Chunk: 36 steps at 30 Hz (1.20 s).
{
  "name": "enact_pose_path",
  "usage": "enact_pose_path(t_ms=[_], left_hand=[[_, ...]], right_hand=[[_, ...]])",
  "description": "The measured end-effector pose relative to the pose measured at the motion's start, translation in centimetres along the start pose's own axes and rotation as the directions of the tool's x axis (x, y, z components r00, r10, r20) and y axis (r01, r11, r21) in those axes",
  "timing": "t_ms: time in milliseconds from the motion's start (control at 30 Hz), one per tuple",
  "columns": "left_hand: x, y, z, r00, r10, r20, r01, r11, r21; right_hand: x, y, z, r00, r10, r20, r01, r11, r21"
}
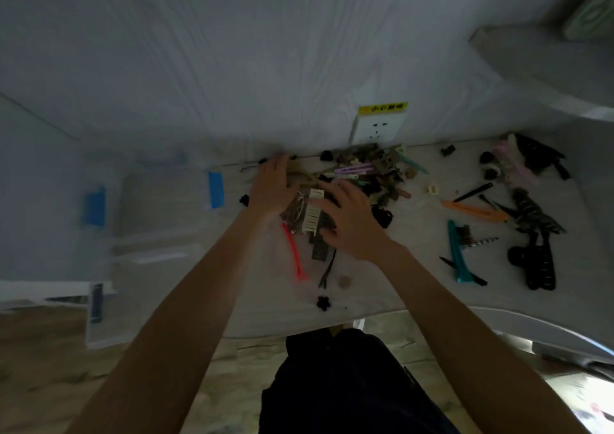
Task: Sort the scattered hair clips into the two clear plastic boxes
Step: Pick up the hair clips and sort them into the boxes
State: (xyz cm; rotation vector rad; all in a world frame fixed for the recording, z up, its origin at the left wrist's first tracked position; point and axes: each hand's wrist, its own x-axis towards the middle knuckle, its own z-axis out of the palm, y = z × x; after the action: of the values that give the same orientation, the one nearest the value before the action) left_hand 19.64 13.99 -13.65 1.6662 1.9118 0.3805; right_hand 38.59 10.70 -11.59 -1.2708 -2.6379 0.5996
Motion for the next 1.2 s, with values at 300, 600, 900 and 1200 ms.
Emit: enact_pose_path(t_ms=[300, 600, 900, 1200], left_hand=[[1.3, -0.6, -1.0, 0.986, 0.162, -0.025, -0.153, 0.965, 0.214], [-1.9, -0.3, -1.0, 0.969, 0.208, -0.134, -0.172, 0.955, 0.241], [-8.6, 3.9, -5.0, 0.885, -0.167, -0.434, -0.044, 0.9, -0.434], [-13.5, -6.0, -11.3, 0.722, -0.543, -0.428, 0.228, 0.771, -0.595]], right_hand=[[1.2, -0.6, 0.6, 0.979, 0.028, 0.204, 0.002, 0.989, -0.147], [-0.4, 1.1, -0.5, 0.948, 0.318, -0.008, -0.309, 0.926, 0.215], [-1.9, -1.4, -6.0, 0.865, 0.472, 0.172, -0.293, 0.197, 0.936], [1.5, -8.3, -5.6, 0.931, 0.16, 0.327, -0.344, 0.088, 0.935]])
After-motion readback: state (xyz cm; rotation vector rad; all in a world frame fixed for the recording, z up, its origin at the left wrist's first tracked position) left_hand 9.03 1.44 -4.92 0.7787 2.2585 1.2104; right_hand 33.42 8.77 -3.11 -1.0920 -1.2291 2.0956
